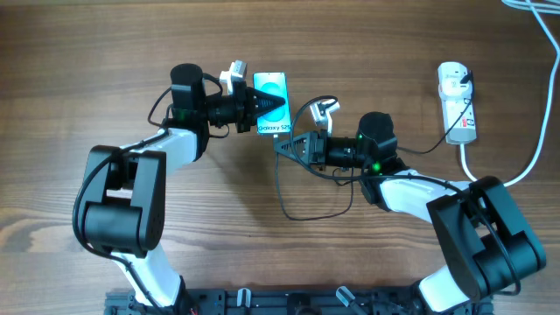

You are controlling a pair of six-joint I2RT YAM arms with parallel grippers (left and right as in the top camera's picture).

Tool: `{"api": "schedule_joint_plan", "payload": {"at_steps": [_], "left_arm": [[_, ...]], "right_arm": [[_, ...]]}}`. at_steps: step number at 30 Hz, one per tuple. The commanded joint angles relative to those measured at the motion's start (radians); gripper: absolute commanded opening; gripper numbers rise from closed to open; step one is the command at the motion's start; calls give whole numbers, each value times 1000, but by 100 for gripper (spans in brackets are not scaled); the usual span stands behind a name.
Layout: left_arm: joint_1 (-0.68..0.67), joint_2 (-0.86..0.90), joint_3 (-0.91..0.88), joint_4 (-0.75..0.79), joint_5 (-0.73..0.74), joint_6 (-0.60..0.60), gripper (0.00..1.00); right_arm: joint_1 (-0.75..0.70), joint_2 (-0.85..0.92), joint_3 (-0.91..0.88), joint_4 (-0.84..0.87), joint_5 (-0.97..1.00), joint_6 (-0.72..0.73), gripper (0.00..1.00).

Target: Plug charger to phone and switch on socket

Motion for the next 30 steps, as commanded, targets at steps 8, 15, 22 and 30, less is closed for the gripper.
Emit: {"api": "schedule_joint_plan", "payload": {"at_steps": [8,15,22,30], "left_arm": [[-3,-4,12,9,1,-3,4],[-3,-4,12,9,1,-10,4],[-4,-4,12,9,1,-10,4],[-4,-4,12,8,1,-10,4]], "right_arm": [[-6,-19,-4,4,-30,11,4],[-6,-19,-4,-23,-26,10,4],[-6,-19,-4,-18,-22,10,4],[-6,-19,-4,-12,-23,9,4]]}}
